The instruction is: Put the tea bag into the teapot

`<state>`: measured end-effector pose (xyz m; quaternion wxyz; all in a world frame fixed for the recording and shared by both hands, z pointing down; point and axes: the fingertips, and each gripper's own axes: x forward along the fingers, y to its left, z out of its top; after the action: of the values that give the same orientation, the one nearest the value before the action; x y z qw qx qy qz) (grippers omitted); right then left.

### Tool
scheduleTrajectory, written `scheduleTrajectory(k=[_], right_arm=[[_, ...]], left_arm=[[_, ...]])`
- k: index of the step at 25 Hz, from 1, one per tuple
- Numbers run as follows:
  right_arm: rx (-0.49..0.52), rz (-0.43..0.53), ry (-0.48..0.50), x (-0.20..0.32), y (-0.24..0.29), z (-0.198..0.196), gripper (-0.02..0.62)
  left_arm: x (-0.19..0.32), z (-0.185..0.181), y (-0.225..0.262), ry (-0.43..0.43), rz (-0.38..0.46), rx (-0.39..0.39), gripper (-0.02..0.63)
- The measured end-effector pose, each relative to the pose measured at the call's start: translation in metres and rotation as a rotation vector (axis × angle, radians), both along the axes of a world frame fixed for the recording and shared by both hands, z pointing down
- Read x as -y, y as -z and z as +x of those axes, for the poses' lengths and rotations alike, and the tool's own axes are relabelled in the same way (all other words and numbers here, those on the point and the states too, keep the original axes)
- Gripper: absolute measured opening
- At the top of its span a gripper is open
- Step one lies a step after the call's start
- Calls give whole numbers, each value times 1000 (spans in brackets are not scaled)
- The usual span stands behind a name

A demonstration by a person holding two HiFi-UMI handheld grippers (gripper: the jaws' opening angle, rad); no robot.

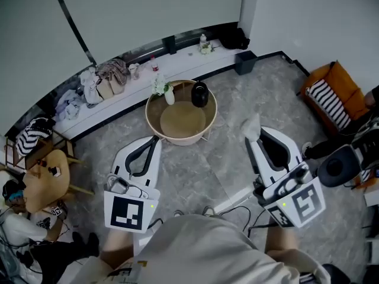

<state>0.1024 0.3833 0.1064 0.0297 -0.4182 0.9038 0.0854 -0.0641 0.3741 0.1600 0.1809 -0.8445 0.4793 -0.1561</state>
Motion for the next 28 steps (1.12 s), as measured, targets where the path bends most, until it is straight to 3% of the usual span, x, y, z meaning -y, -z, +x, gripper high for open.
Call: scheduleTrajectory(k=[2, 12, 20, 28], right_arm=[[1, -2, 0, 2, 0, 7, 47], [-3, -4, 23, -6, -13, 52, 46], [-35, -12, 20, 2, -24, 105, 47], [4, -14, 21, 8, -33, 119, 48]], left_arm=[[1, 11, -1, -12, 7, 40, 8], [-2, 66, -11, -56, -5, 61, 8], [6, 91, -12, 13, -35, 36, 8], [11, 101, -17, 40, -44, 7, 8]])
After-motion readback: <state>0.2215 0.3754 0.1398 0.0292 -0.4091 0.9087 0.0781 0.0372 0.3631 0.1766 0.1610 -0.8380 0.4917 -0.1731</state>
